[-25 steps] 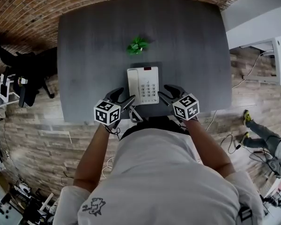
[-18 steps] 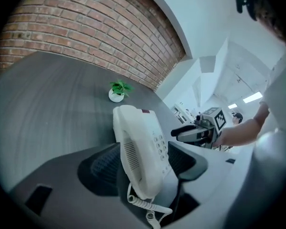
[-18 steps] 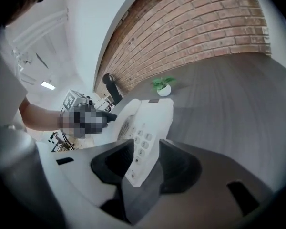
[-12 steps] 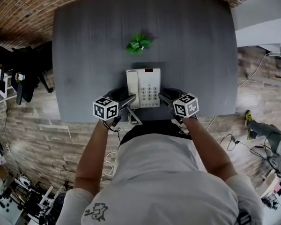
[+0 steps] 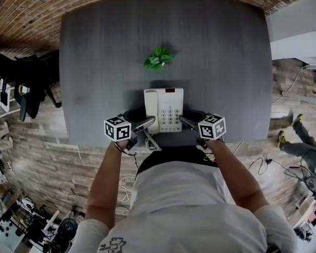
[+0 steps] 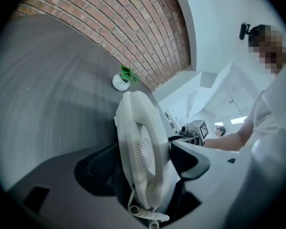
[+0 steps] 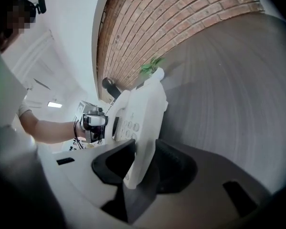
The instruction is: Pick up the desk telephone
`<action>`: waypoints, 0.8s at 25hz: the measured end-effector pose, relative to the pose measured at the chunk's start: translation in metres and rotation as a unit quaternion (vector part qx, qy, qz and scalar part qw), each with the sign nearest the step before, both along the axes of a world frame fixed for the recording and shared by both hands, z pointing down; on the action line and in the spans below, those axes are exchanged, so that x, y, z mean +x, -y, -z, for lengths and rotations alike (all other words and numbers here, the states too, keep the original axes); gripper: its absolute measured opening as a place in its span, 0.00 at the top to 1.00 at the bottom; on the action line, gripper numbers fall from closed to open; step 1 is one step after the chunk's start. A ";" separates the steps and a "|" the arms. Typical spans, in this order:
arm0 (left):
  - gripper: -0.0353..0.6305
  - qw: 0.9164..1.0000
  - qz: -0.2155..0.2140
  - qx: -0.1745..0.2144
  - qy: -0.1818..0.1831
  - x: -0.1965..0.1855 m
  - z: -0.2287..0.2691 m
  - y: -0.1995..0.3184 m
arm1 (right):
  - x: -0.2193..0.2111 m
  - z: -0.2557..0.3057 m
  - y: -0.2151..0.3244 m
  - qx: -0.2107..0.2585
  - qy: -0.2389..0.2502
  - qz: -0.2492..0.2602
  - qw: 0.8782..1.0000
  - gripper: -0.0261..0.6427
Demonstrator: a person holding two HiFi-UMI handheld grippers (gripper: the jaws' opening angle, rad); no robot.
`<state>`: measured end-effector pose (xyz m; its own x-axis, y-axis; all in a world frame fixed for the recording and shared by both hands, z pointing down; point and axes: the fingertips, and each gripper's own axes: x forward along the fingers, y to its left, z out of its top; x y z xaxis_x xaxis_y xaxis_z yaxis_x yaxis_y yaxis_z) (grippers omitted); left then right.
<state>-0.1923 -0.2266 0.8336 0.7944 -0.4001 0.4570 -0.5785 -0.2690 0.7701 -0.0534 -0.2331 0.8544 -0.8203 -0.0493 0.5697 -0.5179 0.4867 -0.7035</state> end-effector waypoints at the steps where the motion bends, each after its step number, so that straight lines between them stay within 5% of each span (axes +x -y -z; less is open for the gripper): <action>1: 0.40 1.000 -0.002 -0.002 -0.010 0.002 -0.001 -0.001 | -0.001 0.001 -0.001 -0.002 0.007 0.001 1.000 0.77; 9: 0.46 0.999 -0.001 -0.011 -0.049 0.006 0.000 -0.005 | -0.004 0.001 -0.004 -0.024 0.041 0.001 0.999 0.82; 20: 0.50 0.999 0.007 -0.013 -0.030 0.010 0.014 -0.014 | 0.001 0.014 -0.007 -0.011 0.032 -0.005 0.999 0.85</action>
